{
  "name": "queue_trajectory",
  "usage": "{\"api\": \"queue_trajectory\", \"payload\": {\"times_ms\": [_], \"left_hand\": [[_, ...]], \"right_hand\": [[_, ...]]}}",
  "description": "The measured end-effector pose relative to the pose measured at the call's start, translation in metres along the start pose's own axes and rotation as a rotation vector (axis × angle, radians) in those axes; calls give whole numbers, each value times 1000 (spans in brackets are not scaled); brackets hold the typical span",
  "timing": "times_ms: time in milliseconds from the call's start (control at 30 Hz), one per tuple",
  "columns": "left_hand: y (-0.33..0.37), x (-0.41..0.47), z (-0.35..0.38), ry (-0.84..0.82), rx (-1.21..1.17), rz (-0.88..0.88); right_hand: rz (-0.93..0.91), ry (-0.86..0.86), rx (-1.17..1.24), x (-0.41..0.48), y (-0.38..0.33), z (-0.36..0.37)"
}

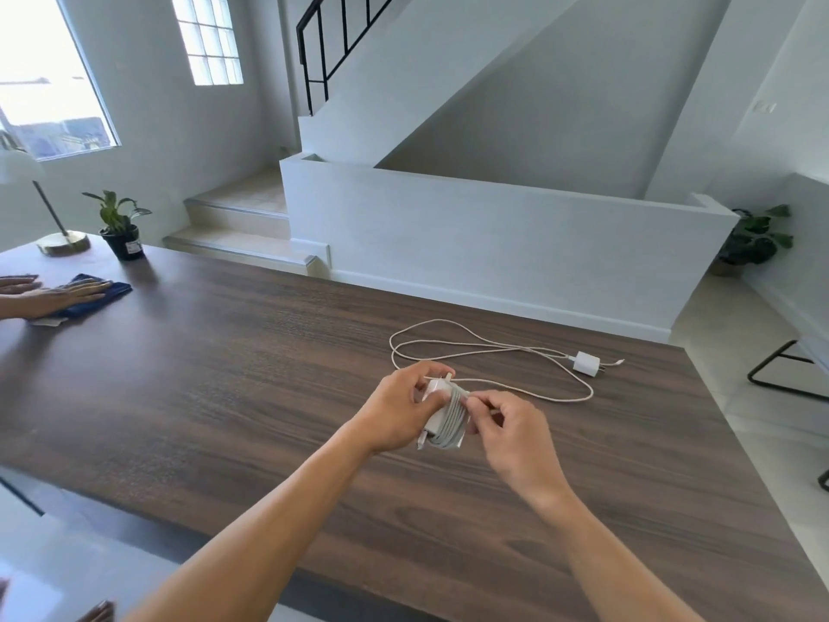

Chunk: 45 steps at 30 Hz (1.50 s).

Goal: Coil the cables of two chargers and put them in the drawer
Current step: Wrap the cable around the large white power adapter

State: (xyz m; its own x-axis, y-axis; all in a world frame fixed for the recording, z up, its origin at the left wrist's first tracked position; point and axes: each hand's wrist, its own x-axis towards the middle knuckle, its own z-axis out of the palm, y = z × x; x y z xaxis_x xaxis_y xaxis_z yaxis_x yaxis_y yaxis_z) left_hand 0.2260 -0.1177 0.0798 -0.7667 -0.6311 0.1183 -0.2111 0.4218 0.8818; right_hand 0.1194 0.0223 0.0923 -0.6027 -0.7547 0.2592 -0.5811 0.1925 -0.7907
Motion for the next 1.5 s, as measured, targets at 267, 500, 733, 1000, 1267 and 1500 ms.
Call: {"api": "queue_trajectory", "payload": {"times_ms": [267,500,733,1000,1267,1500], "left_hand": [[6,-3,32,184,-87,-33],[10,-3,34,191,-179,-53],[8,-8,35,87,-203,-52],[-6,-17,28,24,-294,-34],[-11,-20,21,15,-372,-79],[-13,-12,10,46,-425,-152]], "right_hand": [[-158,242,-94,1,24,9],[-233,148,-111,16,20,-8],[-137,53,1,42,0,-11],[82,-28,157,50,-8,-4],[87,-61,121,48,-14,2],[-126,-129,-214,35,-21,-2]]}}
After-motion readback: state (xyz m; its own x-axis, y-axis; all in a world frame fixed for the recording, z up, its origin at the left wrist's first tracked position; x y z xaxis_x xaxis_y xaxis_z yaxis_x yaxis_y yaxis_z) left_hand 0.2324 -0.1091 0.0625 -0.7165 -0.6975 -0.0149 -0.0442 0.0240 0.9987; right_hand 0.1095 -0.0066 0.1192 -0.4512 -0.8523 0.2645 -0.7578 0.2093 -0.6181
